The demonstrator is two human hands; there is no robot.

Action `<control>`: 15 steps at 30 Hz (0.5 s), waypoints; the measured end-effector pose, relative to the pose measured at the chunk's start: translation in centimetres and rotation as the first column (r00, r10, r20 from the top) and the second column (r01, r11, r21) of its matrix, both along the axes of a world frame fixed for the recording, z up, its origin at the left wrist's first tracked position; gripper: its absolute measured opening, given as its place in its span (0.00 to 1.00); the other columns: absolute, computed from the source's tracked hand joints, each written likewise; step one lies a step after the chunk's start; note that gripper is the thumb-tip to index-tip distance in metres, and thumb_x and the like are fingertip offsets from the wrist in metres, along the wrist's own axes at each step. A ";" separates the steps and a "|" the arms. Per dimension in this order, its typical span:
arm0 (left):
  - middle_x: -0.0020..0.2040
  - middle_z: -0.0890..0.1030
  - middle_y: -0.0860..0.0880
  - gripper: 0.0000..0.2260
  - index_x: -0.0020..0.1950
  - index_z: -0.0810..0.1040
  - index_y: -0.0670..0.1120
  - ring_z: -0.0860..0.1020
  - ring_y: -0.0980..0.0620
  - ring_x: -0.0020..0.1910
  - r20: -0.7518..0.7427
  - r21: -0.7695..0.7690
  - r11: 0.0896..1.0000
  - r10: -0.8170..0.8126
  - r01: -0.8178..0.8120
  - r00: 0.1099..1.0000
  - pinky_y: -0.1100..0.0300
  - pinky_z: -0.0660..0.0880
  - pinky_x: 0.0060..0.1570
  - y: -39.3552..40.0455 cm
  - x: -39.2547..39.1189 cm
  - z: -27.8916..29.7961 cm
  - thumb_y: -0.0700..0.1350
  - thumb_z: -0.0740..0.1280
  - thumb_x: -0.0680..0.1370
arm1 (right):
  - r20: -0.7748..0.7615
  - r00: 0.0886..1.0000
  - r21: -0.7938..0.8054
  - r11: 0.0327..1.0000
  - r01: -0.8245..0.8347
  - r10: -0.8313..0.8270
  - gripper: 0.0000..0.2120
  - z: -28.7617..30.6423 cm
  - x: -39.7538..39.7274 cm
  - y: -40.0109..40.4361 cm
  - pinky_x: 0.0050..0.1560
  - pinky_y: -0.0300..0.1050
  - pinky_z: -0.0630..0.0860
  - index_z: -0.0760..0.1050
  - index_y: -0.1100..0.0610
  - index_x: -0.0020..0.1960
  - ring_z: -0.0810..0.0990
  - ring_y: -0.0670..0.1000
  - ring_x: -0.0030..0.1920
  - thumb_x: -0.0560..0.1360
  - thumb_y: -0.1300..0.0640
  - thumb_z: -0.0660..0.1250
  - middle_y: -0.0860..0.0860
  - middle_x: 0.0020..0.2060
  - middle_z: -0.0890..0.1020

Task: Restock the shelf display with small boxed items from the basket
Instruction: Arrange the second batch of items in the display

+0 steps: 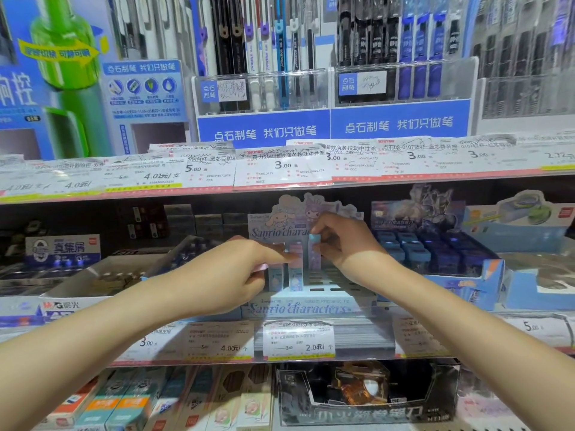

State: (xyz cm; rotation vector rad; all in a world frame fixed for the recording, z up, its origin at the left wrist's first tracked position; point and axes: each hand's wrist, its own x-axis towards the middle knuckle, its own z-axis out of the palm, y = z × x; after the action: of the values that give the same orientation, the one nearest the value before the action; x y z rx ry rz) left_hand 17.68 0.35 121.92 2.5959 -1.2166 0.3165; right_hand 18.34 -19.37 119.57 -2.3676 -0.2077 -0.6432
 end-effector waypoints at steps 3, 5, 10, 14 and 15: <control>0.33 0.79 0.60 0.26 0.69 0.71 0.57 0.68 0.58 0.21 0.018 0.018 1.000 0.005 -0.005 1.000 0.70 0.63 0.23 0.1 0.0 -0.1 0.35 0.57 0.75 | -0.012 1.000 -0.111 0.993 0.025 -0.027 0.14 -0.2 -0.4 0.1 0.52 0.41 0.71 0.75 0.58 0.56 0.76 0.54 0.47 0.74 0.68 0.58 0.53 0.45 0.77; 0.45 0.81 0.59 0.25 0.69 0.71 0.55 0.70 0.63 0.22 0.022 0.019 1.000 -0.003 0.003 1.000 0.73 0.64 0.24 0.1 -0.1 -0.1 0.34 0.57 0.75 | 0.048 0.998 -0.267 0.962 0.054 -0.043 0.18 0.2 -0.8 0.1 0.54 0.41 0.70 0.75 0.59 0.59 0.75 0.56 0.53 0.73 0.69 0.57 0.55 0.53 0.77; 0.36 0.81 0.48 0.25 0.68 0.72 0.54 0.70 0.65 0.24 0.021 0.023 0.999 -0.031 0.031 0.999 0.75 0.64 0.25 0.1 0.0 -0.3 0.34 0.57 0.75 | -0.018 0.991 -0.492 0.864 0.107 -0.133 0.24 1.3 -0.9 -0.1 0.62 0.51 0.71 0.75 0.55 0.62 0.69 0.57 0.66 0.70 0.72 0.59 0.54 0.66 0.70; 0.59 0.82 0.52 0.27 0.69 0.71 0.57 0.78 0.63 0.34 0.037 0.025 0.999 -0.042 0.041 0.998 0.71 0.73 0.36 0.5 0.7 -0.5 0.36 0.56 0.73 | -0.138 0.976 -0.446 0.890 0.091 -0.169 0.20 1.5 -0.5 0.0 0.61 0.48 0.71 0.73 0.58 0.62 0.71 0.58 0.63 0.72 0.69 0.59 0.56 0.65 0.71; 0.60 0.81 0.52 0.27 0.69 0.70 0.58 0.79 0.60 0.35 0.031 0.016 0.999 -0.047 0.047 0.998 0.67 0.75 0.40 0.5 0.9 -0.6 0.36 0.56 0.73 | -0.141 0.975 -0.432 0.897 0.094 -0.170 0.19 1.6 -0.5 0.1 0.60 0.48 0.72 0.72 0.59 0.62 0.72 0.58 0.63 0.73 0.67 0.59 0.57 0.64 0.72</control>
State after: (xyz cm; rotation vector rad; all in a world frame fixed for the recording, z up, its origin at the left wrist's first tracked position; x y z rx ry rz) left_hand 18.55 0.88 121.30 2.5799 -1.2934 0.3416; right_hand 17.80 -19.31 121.21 -2.8636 -0.1162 -0.4823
